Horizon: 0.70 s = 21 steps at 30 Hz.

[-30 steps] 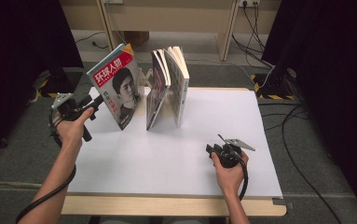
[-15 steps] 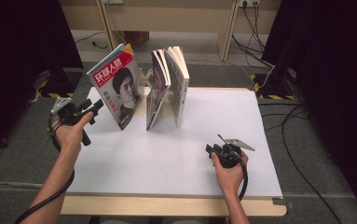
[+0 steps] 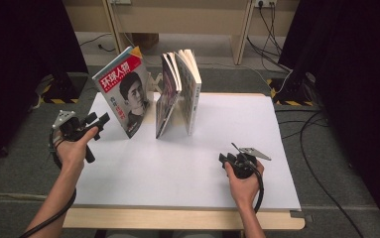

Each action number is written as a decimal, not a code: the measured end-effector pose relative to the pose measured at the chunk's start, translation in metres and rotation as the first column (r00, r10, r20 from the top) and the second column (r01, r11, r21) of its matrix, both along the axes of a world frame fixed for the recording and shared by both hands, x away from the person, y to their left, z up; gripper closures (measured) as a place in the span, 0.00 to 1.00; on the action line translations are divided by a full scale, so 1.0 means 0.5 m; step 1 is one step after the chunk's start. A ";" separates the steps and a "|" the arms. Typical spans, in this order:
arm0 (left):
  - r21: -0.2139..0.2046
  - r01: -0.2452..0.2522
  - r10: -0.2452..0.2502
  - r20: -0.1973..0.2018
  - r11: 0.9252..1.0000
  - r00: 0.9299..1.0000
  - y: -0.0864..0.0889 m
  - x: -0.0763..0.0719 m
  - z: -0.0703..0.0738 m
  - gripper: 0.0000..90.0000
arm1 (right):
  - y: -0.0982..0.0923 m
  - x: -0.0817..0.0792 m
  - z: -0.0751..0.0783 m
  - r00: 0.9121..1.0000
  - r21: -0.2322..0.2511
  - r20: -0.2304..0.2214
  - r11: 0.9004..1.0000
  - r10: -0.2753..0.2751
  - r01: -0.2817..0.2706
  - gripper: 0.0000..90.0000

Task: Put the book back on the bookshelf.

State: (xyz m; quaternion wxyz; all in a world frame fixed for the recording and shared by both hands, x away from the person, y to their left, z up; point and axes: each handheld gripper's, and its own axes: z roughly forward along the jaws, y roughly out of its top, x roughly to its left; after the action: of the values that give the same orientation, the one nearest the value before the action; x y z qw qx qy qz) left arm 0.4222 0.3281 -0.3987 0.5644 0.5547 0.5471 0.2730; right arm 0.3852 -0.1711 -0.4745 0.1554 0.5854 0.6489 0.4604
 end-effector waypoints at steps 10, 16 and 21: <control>0.005 0.024 -0.024 -0.022 1.000 0.999 0.004 -0.036 -0.023 0.44 | 0.001 -0.001 0.001 1.000 0.001 -0.003 1.000 -0.002 0.002 0.68; 0.008 0.029 -0.029 -0.032 1.000 0.999 0.009 -0.058 -0.039 0.44 | 0.002 -0.001 0.002 1.000 -0.004 0.002 1.000 0.004 -0.004 0.68; 0.013 0.027 -0.027 -0.048 1.000 0.998 0.015 -0.072 -0.056 0.44 | 0.003 -0.002 0.002 1.000 -0.001 -0.002 1.000 0.000 0.000 0.68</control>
State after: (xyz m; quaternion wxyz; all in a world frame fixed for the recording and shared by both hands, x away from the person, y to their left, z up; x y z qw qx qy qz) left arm 0.3864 0.3358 -0.4267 0.5510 0.5722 0.5511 0.2555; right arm 0.3844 -0.1695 -0.4734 0.1551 0.5859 0.6491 0.4597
